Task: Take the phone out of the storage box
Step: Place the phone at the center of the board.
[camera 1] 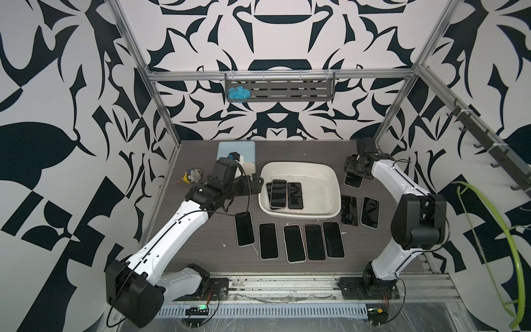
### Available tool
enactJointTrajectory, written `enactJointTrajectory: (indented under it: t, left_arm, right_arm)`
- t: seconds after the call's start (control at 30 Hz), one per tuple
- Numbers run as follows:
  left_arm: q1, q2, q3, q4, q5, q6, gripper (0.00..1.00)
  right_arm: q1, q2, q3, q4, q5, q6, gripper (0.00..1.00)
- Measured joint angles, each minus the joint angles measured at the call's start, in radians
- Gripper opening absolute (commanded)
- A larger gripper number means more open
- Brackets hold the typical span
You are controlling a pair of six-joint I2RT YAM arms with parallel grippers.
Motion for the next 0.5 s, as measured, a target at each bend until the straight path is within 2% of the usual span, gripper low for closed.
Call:
enactJointTrajectory:
  t: [0.27,0.5]
  left_arm:
    - [0.000,0.001,0.000,-0.002,0.003,-0.006,1.00]
    - [0.000,-0.008,-0.001,-0.010,-0.004,-0.008,1.00]
  right_arm:
    - [0.000,0.152,-0.008,0.087,-0.003,0.002,0.80]
    - [-0.007,0.317,0.077,0.080,-0.039,-0.002,0.79]
